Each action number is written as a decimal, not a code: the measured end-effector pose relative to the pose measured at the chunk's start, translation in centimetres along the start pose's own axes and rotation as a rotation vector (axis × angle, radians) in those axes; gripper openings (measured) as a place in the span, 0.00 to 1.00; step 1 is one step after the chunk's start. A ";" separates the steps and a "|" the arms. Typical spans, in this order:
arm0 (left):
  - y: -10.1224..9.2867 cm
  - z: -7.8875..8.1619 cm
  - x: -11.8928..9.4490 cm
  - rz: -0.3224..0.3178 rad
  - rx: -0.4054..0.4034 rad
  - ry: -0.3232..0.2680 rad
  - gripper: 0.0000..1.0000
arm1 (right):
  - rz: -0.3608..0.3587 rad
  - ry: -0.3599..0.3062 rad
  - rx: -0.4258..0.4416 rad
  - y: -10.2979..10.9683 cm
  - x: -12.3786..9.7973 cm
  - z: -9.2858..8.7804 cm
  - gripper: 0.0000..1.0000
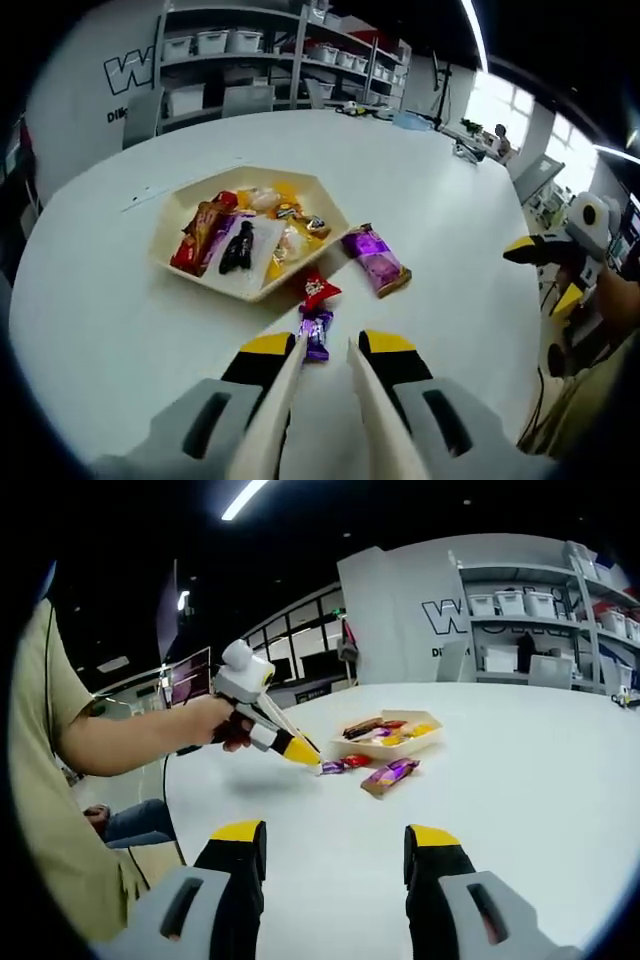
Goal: Place the target food into the container with the food tongs after gripping and lifting it, then release it inside without dropping or visibly crushing the food.
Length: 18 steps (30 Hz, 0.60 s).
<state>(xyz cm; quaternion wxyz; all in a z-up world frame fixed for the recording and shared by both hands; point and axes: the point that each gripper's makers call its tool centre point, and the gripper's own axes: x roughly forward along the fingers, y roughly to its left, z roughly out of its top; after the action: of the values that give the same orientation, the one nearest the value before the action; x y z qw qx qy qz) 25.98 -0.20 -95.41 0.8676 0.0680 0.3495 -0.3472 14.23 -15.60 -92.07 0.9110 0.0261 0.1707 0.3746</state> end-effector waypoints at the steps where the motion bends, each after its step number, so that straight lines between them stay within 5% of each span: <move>1: 0.1 0.0 -0.1 0.001 0.001 0.001 0.24 | 0.000 0.000 -0.001 0.0 0.0 0.0 0.53; 18: 1.1 1.1 0.1 0.026 0.111 -0.031 0.24 | 0.000 -0.003 -0.005 0.0 -0.1 0.2 0.53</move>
<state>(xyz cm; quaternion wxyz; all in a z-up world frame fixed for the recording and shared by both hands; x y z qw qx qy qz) 27.31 0.18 -94.79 0.8722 0.1153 0.3155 -0.3555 14.28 -15.67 -91.84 0.9113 0.0244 0.1687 0.3748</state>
